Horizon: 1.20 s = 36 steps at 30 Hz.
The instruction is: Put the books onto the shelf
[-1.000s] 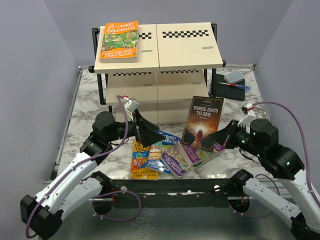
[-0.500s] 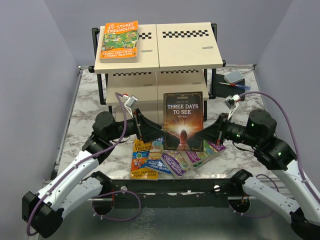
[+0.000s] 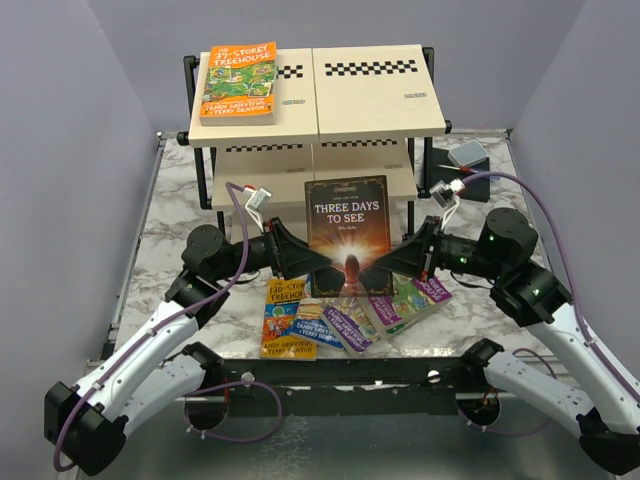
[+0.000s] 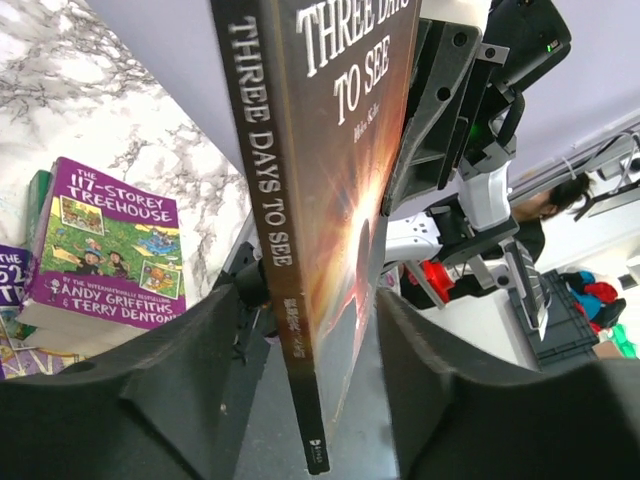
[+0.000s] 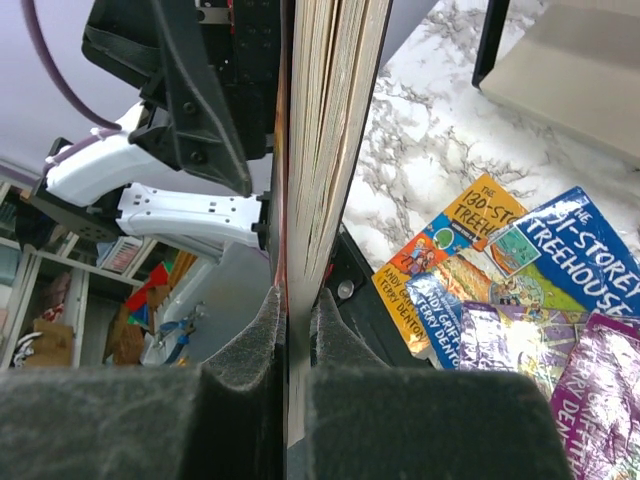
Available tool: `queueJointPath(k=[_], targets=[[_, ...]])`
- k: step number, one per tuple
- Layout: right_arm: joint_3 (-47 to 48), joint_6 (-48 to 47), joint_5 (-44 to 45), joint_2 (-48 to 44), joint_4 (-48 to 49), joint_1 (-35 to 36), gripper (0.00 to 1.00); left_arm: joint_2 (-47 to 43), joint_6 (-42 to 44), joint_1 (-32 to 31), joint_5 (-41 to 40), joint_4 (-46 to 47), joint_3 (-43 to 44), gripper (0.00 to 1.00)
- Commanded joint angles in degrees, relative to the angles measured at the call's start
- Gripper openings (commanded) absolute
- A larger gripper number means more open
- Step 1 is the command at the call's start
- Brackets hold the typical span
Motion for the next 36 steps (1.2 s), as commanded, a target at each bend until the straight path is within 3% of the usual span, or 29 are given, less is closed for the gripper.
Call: queueJointPath(k=[1, 11, 17, 21, 25, 27, 36], targets=[[-0.38, 0.69, -3.58, 0.17, 7.96, 0.28, 0.01, 0.22, -2.08, -0.19, -0.03, 2.8, -1.13, 0.52], [-3.31, 1.67, -4.9, 0.15, 10.89, 0.28, 0.01, -0.83, -5.95, -0.34, 1.0, 10.3, -2.67, 0.01], [-5.1, 1.11, -4.03, 1.04, 10.89, 0.28, 0.03, -2.27, -10.99, -0.36, -0.06, 19.87, -5.12, 0.0], [-6.19, 1.18, -3.36, 1.19, 10.72, 0.28, 0.24, -3.51, -12.73, -0.35, -1.1, 23.08, -5.9, 0.0], [-7.89, 2.69, -3.93, 0.82, 12.29, 0.28, 0.53, -5.11, -13.57, -0.36, -2.25, 25.16, -6.01, 0.0], [-9.03, 3.87, -4.85, 0.54, 13.66, 0.28, 0.6, -5.57, -13.84, -0.36, -2.49, 25.89, -5.86, 0.0], [-13.33, 10.79, -8.58, -2.66, 19.47, 0.74, 0.63, -6.19, -13.57, -0.36, -3.97, 26.17, -5.65, 0.0]])
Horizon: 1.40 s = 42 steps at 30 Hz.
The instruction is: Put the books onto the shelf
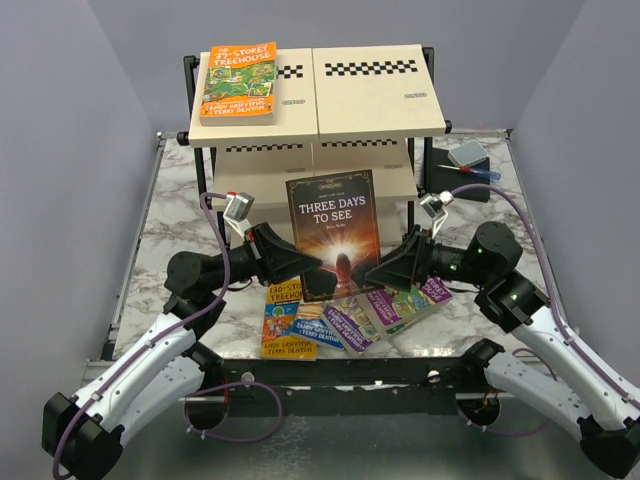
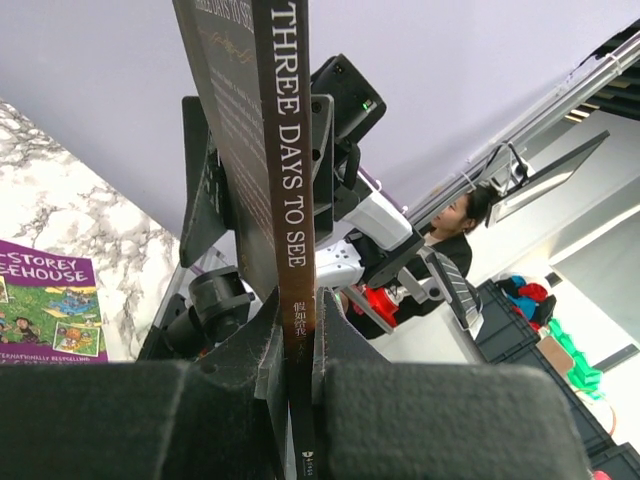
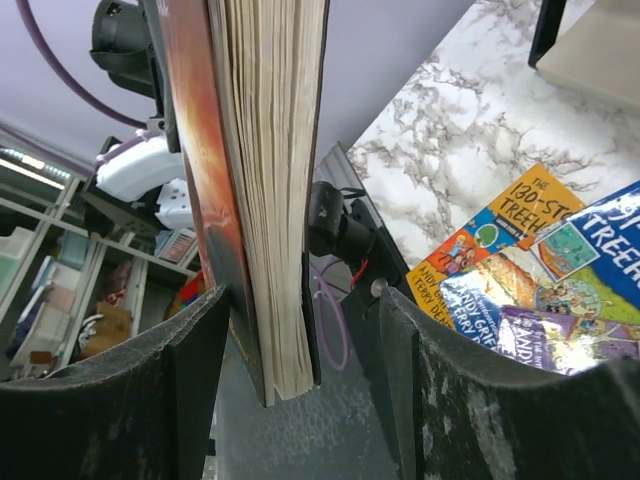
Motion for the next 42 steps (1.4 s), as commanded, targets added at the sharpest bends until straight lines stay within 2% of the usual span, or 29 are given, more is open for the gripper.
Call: queueJointPath(k=[1, 7, 12, 23, 33, 36, 38, 42], targets=[[-2.0, 4.76, -3.53, -2.02, 5.68, 0.97, 0.62, -1.26, -0.45, -0.25, -3.51, 5.97, 0.78, 0.0], [-2.62, 7.7, -3.91, -3.18, 9.01, 1.93, 0.6, -1.19, 0.34, -0.25, -4.17, 5.45, 0.68, 0.0], [-0.88, 7.52, -2.59, -3.62, 7.46, 2.47, 0.56, -1.11, 2.45, -0.25, -5.06, 1.57, 0.16, 0.0], [1.82, 6.08, 1.27, -1.83, 1.82, 4.02, 0.46, -1.64, 15.15, -0.21, -10.96, -23.33, 5.39, 0.0], [3.7, 2.77, 7.55, 0.35, -6.38, 5.06, 0.33, -2.0, 18.4, -0.2, -14.21, -31.21, 8.58, 0.0], [4.17, 2.13, 9.63, 1.4, -8.42, 5.71, 0.27, -2.05, 18.29, -0.23, -14.95, -32.35, 8.97, 0.0], [4.79, 1.41, 11.24, 2.36, -10.17, 6.34, 0.19, -1.82, 17.92, -0.25, -15.32, -32.67, 8.95, 0.0], [5.58, 1.28, 12.98, 3.43, -10.23, 7.72, 0.08, -0.99, 17.16, -0.25, -15.01, -32.69, 8.81, 0.0]])
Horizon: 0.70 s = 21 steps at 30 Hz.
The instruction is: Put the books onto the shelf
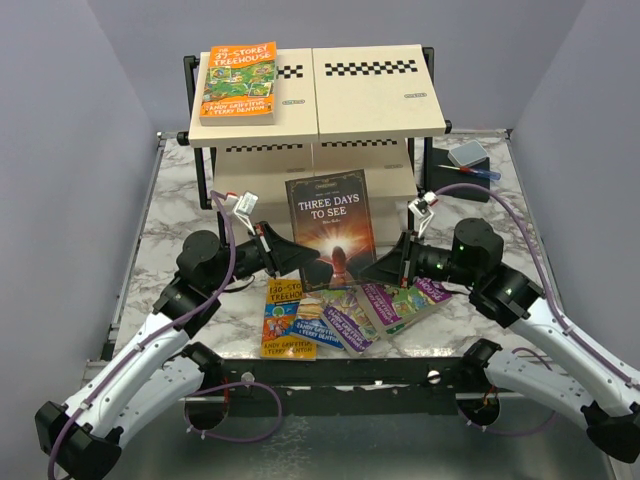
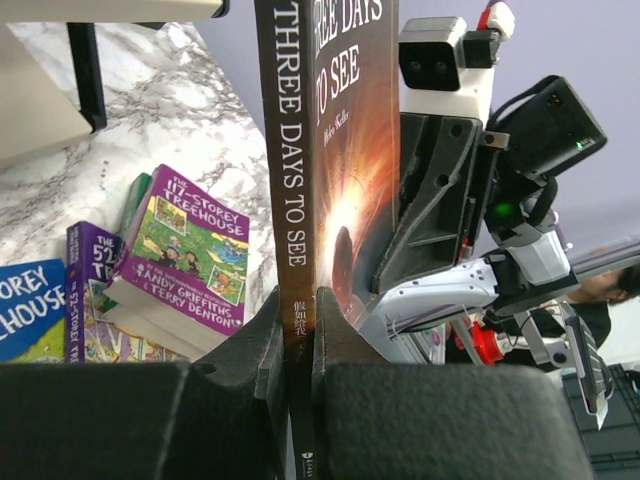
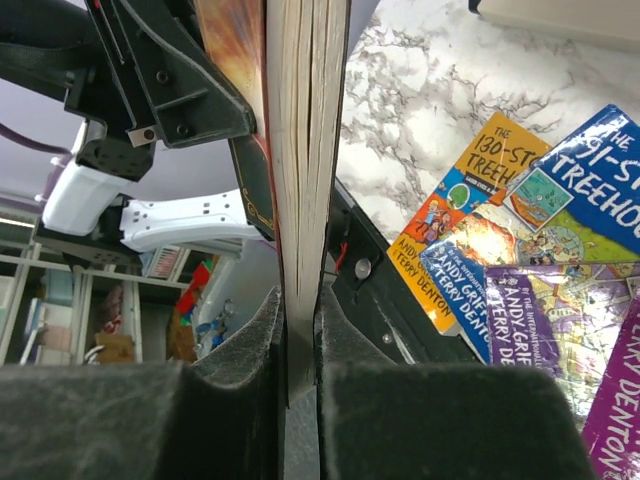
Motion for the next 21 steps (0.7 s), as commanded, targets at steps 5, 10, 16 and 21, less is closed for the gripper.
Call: queueJointPath(k=[5, 10, 16, 21], targets=[[4.04, -1.45, 4.67, 1.37, -2.0, 3.14, 0.01, 0.14, 0.58, 0.12, -2.8, -1.05, 1.93, 0.0], [4.96, -1.61, 6.53, 0.99, -2.83, 3.38, 0.0, -0.04, 2.2, 0.1, -4.62, -5.26, 1.85, 0.16], [5.43, -0.03, 8.33, -0.24, -2.09, 3.39, 0.01, 1.36, 5.49, 0.1, -9.79, -9.06, 2.09, 0.43], [5.51, 2.2, 10.13, -1.36, -0.86, 3.36, 0.01, 3.88, 13.48, 0.16, -14.4, -18.4, 8.71, 0.53]])
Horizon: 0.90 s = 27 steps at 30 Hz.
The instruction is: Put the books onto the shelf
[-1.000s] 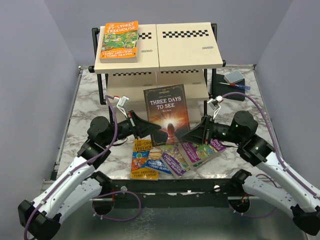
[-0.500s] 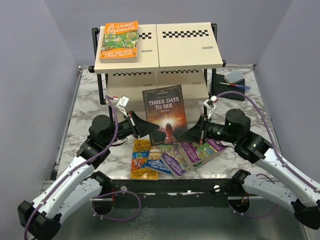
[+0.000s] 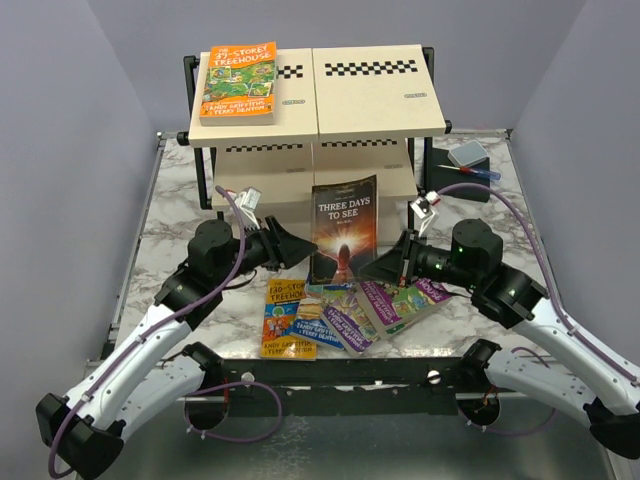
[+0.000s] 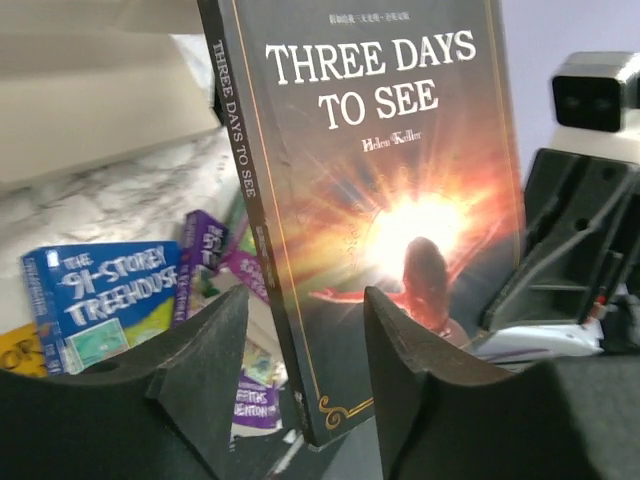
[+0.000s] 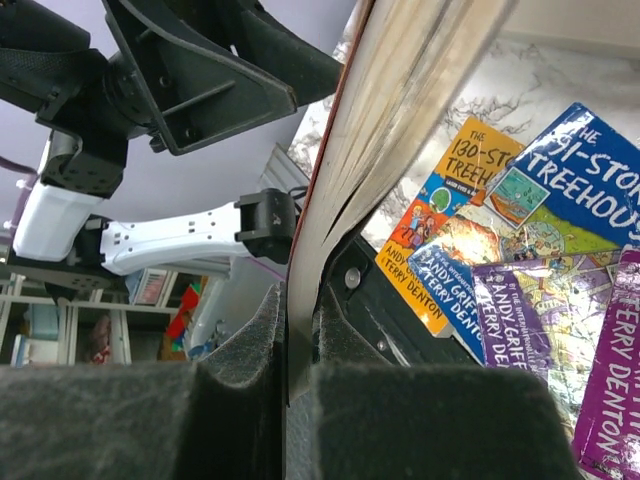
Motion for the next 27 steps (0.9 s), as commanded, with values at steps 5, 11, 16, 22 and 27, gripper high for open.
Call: queueJointPath(k=[5, 11, 16, 22, 27], targets=[[2.27, 4.03, 5.26, -2.21, 6.56, 0.43, 0.0, 1.55, 15.96, 0.06, -13.45, -18.13, 13.86, 0.7], [1.75, 7.08, 4.93, 0.71, 13.71, 0.44, 0.01, 0.99, 22.56, -0.01, -20.34, -25.58, 21.22, 0.99], [2.88, 8.43, 3.87, 3.83, 19.97, 0.53, 0.01, -0.48, 26.62, 0.11, -25.56, -27.84, 25.66, 0.99], [3.04, 12.02, 4.03, 9.28, 28.36, 0.52, 0.01, -2.97, 30.91, 0.04, -27.65, -27.58, 28.03, 0.99], [3.2, 15.08, 5.37, 14.95, 35.3, 1.2, 0.01, -5.26, 32.42, 0.03, -27.95, -25.93, 28.37, 0.99]])
